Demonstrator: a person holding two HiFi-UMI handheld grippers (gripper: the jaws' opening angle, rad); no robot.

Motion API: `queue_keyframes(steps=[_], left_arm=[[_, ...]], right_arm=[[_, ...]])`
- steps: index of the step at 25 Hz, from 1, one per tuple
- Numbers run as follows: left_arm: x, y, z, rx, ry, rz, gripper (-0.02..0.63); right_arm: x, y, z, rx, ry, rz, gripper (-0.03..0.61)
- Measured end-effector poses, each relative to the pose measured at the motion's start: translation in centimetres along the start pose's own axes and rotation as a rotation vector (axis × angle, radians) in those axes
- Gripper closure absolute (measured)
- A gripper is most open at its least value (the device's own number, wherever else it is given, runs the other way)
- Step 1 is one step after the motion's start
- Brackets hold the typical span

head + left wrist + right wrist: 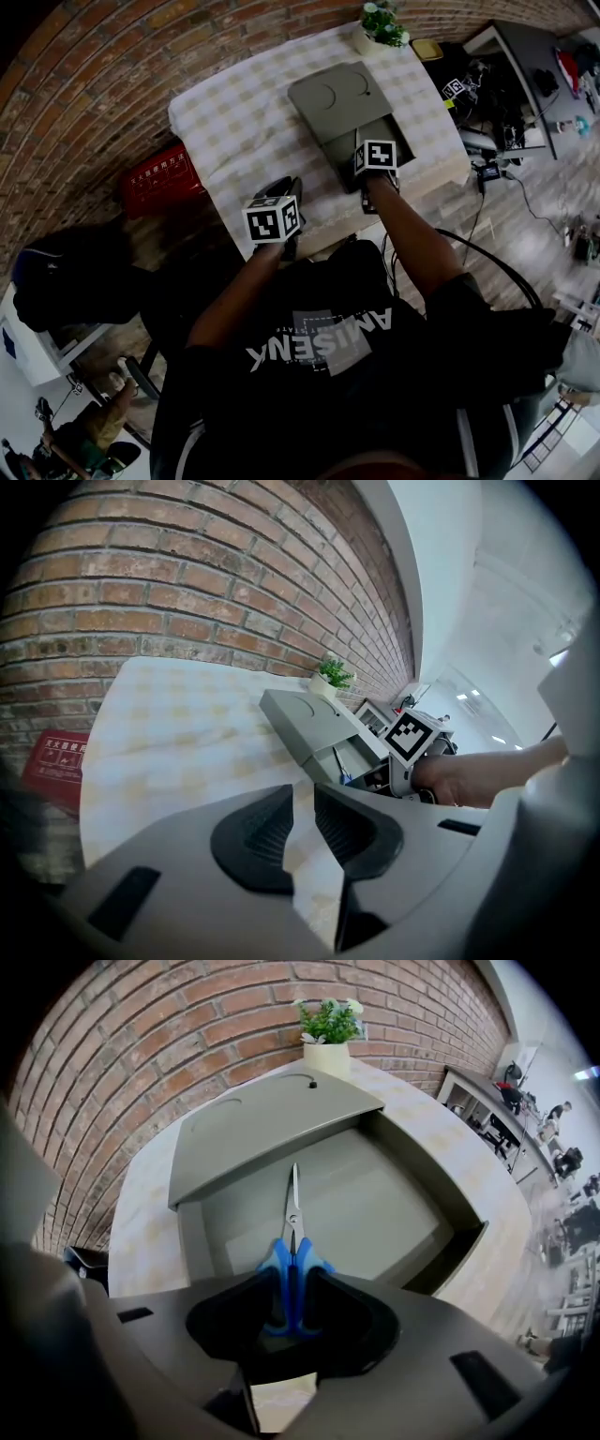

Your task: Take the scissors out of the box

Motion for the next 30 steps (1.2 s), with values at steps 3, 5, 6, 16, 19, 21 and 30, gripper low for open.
queue_keyframes(steps=[3, 5, 6, 16, 19, 21, 30], left_arm=[[0.0, 0.2, 0.1, 0.0, 0.001, -0.004, 0.549], [-0.1, 0.4, 0.0, 0.0, -0.004, -0.005, 0.549], [-0.1, 0.4, 0.0, 0.001, -0.005, -0.005, 0.549], [-0.3, 0.2, -0.6, 0.006, -0.013, -0.01, 0.549], [-0.5, 0.3, -0.6, -0.008, -0.011, -0.03, 0.549], [-0.6, 0.4, -0.6, -0.023, -0.01, -0.045, 0.549], [-0.7, 0.9, -1.8, -0.073, 0.015, -0.082, 0.549]], right_arm=[[-0.1, -0.1, 0.1, 0.006, 0.023, 0.022, 0.399], [-0.2, -0.1, 0.1, 0.015, 0.047, 0.026, 0.411], [-0.2, -0.1, 0.1, 0.014, 0.052, 0.03, 0.413], [-0.2, 0.0, -0.1, 0.016, 0.136, 0.028, 0.448], [-0.1, 0.1, -0.2, 0.013, 0.166, 0.022, 0.454], [-0.1, 0.1, -0.1, 0.01, 0.19, 0.014, 0.457], [0.0, 0.1, -0.3, -0.011, 0.249, 0.004, 0.462]])
Point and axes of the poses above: the fingertips, and each gripper's own axes: y backward along the fingers, z to its left, x out of its underside, the point moved 7 cm from there along y, backward along the fingers, and after that the axes turned 4 degrees about x, right-handed, at the moved point
